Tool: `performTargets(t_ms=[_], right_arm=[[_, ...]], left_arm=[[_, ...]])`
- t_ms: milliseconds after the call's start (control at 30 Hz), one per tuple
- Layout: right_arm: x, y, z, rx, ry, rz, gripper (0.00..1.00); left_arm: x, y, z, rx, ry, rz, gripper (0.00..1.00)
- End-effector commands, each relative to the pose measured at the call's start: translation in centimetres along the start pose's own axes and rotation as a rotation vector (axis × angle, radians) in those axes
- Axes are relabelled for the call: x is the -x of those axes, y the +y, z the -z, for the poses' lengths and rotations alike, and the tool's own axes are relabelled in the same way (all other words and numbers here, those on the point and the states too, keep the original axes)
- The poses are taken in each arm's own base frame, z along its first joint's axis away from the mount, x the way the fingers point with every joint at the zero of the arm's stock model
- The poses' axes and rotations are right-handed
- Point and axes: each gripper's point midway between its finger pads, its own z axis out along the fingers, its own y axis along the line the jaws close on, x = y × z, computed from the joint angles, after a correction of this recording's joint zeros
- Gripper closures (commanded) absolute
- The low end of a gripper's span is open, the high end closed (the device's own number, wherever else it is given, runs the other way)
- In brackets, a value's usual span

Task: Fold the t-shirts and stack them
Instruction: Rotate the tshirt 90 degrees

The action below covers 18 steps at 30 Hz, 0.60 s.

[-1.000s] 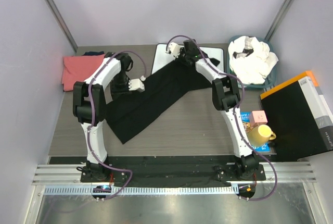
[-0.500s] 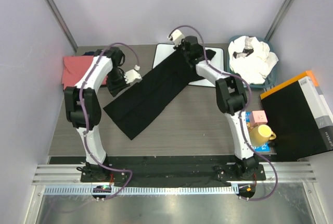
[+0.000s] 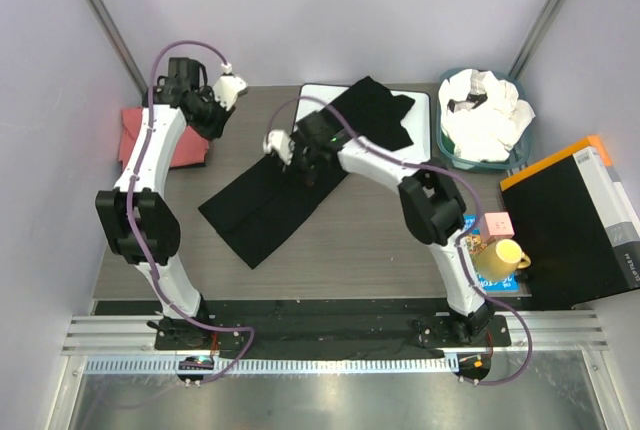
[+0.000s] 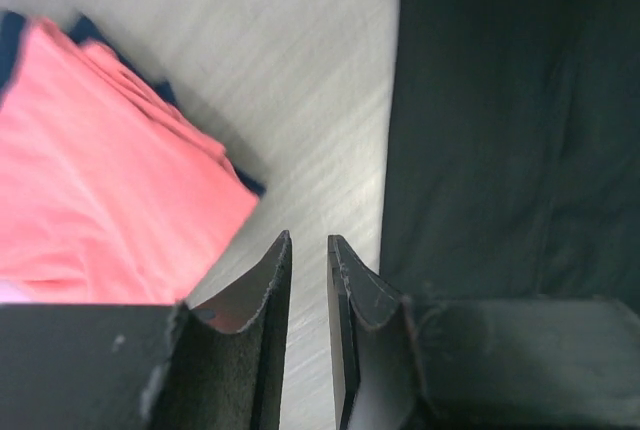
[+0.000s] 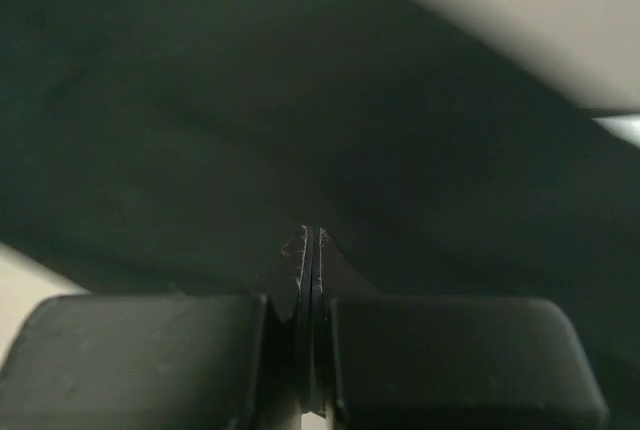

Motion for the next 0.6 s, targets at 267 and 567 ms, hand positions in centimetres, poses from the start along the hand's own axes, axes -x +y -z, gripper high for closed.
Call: performTargets(t_ms=[267, 567], right_arm=[[0.0, 8.4, -2.8, 0.214, 0.054, 0.056, 0.99], [-6.9, 10.3, -3.3, 0.248, 0.202, 0.059, 0.99]], left_arm=[[10.9, 0.7, 6.1, 0.141, -0.291, 0.018, 0.78], [14.1, -2.0, 7.3, 0.135, -0.342, -0.063, 0.78]])
